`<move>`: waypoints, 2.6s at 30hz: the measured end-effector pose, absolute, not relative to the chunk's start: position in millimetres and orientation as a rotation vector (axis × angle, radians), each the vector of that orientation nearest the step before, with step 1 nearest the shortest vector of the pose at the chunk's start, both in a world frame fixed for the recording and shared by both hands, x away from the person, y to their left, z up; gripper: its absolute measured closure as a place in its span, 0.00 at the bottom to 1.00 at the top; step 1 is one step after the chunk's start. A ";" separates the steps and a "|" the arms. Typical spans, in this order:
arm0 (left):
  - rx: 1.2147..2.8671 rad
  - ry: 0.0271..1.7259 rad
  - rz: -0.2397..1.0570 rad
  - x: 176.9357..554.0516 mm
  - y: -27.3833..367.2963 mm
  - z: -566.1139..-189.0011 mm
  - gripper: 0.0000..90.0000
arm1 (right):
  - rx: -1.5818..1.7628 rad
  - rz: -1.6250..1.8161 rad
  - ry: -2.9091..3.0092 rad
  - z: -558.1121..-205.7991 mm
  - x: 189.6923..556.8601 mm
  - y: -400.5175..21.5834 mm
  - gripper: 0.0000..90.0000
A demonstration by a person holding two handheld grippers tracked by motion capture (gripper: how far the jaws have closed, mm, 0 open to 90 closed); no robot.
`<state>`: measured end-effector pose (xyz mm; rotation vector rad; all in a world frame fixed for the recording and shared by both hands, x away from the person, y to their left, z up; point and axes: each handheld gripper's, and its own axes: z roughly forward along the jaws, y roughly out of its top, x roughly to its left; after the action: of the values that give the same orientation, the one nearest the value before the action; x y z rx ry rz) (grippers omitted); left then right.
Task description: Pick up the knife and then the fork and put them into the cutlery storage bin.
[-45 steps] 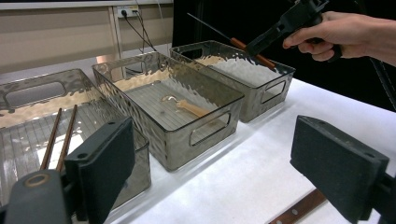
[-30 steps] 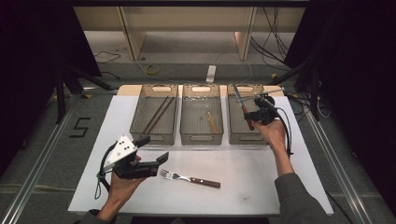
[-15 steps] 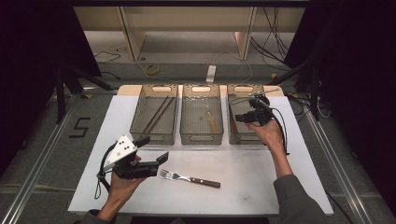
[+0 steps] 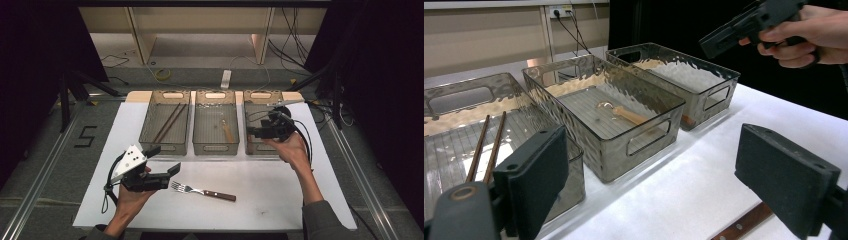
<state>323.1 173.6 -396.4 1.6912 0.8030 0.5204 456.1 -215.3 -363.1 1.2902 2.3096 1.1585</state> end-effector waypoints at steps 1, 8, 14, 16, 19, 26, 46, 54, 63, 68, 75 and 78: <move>1.686 0.806 0.518 323.0 173.4 -396.5 0.15 | 1.269 1.165 2.318 -362.7 451.8 -212.6 0.36; 1.685 0.806 0.520 323.0 173.3 -396.5 0.15 | 1.159 1.205 2.368 -365.6 427.8 -198.1 0.36; 1.687 0.804 0.522 323.2 174.2 -396.3 0.15 | 1.093 1.210 2.444 -368.4 418.1 -183.5 0.34; 1.688 0.804 0.521 323.2 174.5 -396.1 0.15 | 1.073 1.199 2.473 -370.7 414.5 -176.7 0.33; 1.686 0.802 0.525 322.4 174.1 -395.8 0.15 | 1.034 1.184 2.521 -373.7 409.5 -165.4 0.31; 1.683 0.802 0.524 322.2 175.0 -395.7 0.15 | 0.940 1.165 2.610 -377.9 399.2 -145.2 0.29; 1.676 0.805 0.521 322.0 175.9 -395.4 0.15 | 0.801 1.028 2.791 -399.2 387.9 -116.8 0.28; 1.668 0.803 0.522 321.5 177.1 -394.7 0.15 | 0.786 0.970 2.831 -408.5 383.2 -113.5 0.28; 1.663 0.805 0.516 321.8 176.8 -395.0 0.15 | 0.747 0.896 2.866 -418.4 379.7 -111.5 0.30; 1.663 0.804 0.517 321.6 177.3 -394.7 0.15 | 0.711 0.848 2.901 -424.0 375.4 -106.3 0.32; 1.663 0.805 0.517 321.5 177.3 -394.7 0.15 | 0.670 0.779 2.937 -432.0 370.8 -99.0 0.37; 1.662 0.805 0.517 321.5 177.2 -394.7 0.15 | 0.658 0.746 2.947 -435.6 370.3 -97.6 0.42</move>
<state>321.5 177.2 -394.7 1.6617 0.8046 0.5172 370.3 -97.6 -435.6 0.6579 2.9475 0.7464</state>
